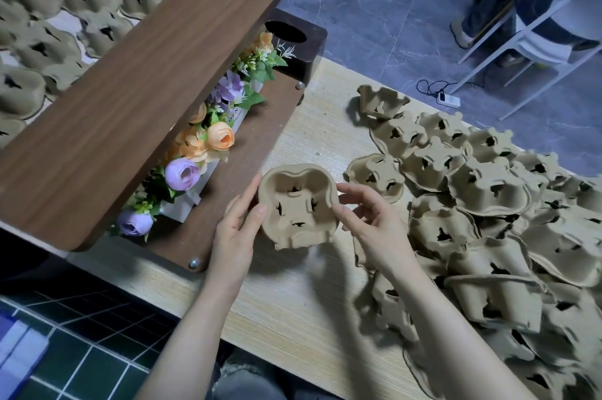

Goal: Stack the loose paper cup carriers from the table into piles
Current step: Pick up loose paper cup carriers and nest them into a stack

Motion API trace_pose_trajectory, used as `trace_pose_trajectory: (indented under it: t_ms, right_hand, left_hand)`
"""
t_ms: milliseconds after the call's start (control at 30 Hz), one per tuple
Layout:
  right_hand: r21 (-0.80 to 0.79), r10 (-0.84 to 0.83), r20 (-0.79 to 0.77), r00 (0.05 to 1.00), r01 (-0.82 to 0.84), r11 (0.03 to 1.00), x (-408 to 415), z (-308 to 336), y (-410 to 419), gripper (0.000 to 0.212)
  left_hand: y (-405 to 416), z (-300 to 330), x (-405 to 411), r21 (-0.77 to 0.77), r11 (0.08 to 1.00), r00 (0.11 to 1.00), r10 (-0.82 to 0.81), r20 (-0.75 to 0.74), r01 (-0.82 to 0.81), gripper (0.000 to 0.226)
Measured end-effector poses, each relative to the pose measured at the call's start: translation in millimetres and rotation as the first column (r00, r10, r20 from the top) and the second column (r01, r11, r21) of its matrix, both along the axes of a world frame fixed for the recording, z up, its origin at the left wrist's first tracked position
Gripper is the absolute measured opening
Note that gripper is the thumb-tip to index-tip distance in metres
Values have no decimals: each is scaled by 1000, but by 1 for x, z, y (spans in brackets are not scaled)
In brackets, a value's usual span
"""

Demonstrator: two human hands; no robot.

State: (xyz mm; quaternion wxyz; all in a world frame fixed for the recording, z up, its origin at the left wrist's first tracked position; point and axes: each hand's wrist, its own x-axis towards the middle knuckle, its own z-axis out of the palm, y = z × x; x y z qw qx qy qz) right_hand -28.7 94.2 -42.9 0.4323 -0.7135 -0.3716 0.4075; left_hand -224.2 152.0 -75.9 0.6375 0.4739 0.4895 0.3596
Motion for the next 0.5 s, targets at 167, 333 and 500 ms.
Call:
trace_pose_trajectory:
  t_ms: [167, 333, 500]
  right_hand:
    - [-41, 36, 65, 997, -33, 999, 14, -2, 7, 28]
    - [-18, -27, 559, 829, 45, 999, 61, -14, 27, 21]
    - [-277, 156, 764, 625, 100, 956, 93, -29, 49, 42]
  left_hand:
    - [1, -1, -1, -4, 1000, 999, -21, -33, 21, 41]
    - [-1, 2, -3, -11, 995, 993, -95, -76, 95, 48]
    - [-1, 4, -5, 16, 994, 991, -109, -73, 110, 48]
